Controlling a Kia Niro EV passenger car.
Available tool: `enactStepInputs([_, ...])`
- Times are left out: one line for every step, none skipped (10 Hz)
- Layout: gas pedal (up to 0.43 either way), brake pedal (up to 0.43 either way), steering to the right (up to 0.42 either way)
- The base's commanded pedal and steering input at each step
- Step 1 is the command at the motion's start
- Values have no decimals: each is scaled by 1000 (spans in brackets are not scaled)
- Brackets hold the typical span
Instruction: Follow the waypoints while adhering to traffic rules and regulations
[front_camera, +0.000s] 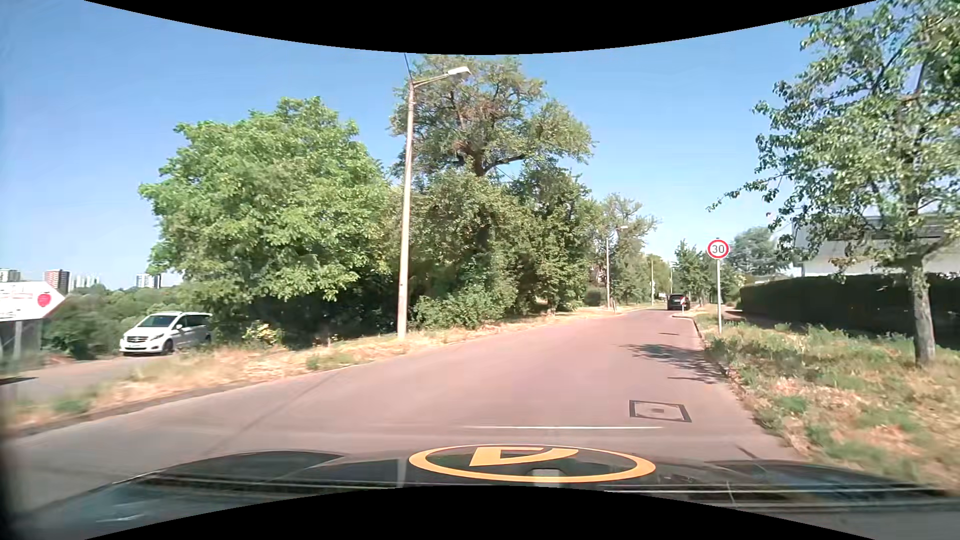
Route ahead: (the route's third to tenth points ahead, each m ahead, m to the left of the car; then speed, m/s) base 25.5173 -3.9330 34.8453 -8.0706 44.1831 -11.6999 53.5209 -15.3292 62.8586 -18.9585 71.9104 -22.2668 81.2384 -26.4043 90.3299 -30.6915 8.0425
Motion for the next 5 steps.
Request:
enactStepInputs([220,0,131])
enactStepInputs([220,0,125])
enactStepInputs([228,0,123])
enactStepInputs([228,0,123])
enactStepInputs([260,0,122])
